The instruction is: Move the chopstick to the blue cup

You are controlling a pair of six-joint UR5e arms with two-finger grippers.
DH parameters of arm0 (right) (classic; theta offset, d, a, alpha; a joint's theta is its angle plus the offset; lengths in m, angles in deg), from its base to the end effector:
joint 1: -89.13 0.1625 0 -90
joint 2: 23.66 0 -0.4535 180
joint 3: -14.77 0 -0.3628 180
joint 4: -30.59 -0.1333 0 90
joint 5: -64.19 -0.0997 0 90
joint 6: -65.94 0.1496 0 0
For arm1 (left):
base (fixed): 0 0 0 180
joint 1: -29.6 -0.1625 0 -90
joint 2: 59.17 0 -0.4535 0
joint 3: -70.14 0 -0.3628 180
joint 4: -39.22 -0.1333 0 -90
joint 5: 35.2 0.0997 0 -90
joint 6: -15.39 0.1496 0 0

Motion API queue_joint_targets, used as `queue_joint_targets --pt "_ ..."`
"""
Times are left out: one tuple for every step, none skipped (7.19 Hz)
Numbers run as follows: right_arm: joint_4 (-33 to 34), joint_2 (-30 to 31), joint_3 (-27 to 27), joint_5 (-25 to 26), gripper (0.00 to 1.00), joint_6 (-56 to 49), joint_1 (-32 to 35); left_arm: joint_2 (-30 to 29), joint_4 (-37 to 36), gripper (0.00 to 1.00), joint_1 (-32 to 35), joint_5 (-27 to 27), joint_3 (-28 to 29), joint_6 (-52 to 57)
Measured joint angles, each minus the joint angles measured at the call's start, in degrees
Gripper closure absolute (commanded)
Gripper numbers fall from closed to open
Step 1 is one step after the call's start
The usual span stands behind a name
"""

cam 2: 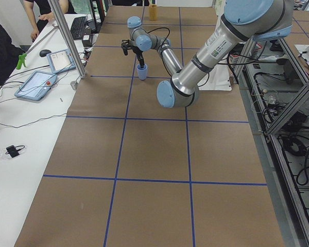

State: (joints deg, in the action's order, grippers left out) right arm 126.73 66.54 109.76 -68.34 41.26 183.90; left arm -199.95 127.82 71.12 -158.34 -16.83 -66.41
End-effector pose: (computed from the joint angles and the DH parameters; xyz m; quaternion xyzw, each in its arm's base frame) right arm 0.0701 -0.4528 0.6983 0.0816 -0.3535 -0.1569 0.9186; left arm 0.5309 -0.5389 0.1950 -0.0793 0.4525 -0.1451 0.8763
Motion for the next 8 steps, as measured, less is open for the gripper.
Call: queue_joint_targets --pt "-0.83 -0.63 -0.94 0.14 0.0 -5.95 0.01 0.64 0.02 0.01 0.05 0.08 -0.79 0.04" --pt "-2.83 -0.77 -2.24 0.52 0.0 -11.85 0.02 1.06 0.05 0.01 0.05 0.14 -1.24 0.06" --pt "-5.05 -0.83 -4.46 0.9 0.0 -18.09 0.04 1.23 0.07 0.01 0.05 0.17 -1.43 0.06" --pt "-6.42 -0.87 -6.21 0.82 0.0 -22.75 0.06 1.27 0.08 0.01 0.05 0.2 -1.49 0.06" --pt "-7.0 -0.82 -6.99 0.24 0.0 -25.58 0.06 1.33 0.08 0.01 0.05 0.24 -1.52 0.07" --pt "-7.22 -0.86 -7.3 -0.42 0.0 -27.15 0.02 1.46 0.1 0.01 0.05 0.26 -1.53 0.07" --pt "-7.28 -1.31 -7.6 -0.67 0.01 -27.69 -0.09 1.63 0.14 0.01 0.05 0.27 -1.53 0.09" --pt "-7.26 -2.1 -8.21 -0.69 0.02 -27.8 -0.27 1.7 0.16 0.01 0.05 0.27 -1.53 0.13"
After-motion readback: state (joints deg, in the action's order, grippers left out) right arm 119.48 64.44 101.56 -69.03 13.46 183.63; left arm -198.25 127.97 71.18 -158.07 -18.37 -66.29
